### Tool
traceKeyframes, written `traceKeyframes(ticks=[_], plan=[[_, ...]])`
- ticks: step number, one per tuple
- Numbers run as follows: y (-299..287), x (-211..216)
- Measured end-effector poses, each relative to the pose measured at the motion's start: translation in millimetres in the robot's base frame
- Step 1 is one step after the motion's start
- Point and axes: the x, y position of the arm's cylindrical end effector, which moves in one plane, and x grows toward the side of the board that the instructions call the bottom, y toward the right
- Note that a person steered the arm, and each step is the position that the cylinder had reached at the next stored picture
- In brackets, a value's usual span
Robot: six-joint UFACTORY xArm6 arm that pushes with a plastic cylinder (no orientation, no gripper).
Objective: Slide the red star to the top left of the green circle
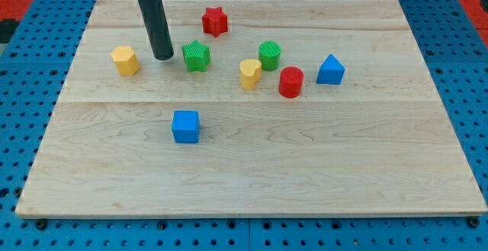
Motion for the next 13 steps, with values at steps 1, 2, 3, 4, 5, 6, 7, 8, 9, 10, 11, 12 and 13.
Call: traceKeyframes(ticks=[1, 2, 3, 4, 5, 6, 7, 8, 9, 10, 11, 12, 13], plan=[[9, 0], [22, 0], [37, 0], [41, 0], [40, -34], [40, -78], [40, -78], [40, -97], [40, -105], [40, -105], [40, -104], [40, -104], [40, -102]])
